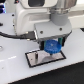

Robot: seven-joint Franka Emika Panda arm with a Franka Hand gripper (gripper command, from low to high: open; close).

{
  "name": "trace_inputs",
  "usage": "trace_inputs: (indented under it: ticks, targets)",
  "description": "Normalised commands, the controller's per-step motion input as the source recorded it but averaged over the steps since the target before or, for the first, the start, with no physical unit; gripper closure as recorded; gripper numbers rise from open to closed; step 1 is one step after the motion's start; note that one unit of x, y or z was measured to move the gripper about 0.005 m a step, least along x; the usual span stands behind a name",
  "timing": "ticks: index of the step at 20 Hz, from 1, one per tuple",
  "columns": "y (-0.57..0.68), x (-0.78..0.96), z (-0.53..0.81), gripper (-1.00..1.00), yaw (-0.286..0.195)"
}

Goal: Insert the blue gear onto the right peg, followed by the red gear

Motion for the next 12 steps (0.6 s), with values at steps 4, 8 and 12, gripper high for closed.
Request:
trace_inputs:
  ticks: [4,8,12]
  targets:
    - [0.0,0.16,-0.1,1.0,0.0]
    - [0.0,0.1,-0.07,1.0,0.0]
    - [0.0,0.06,0.3,1.0,0.0]
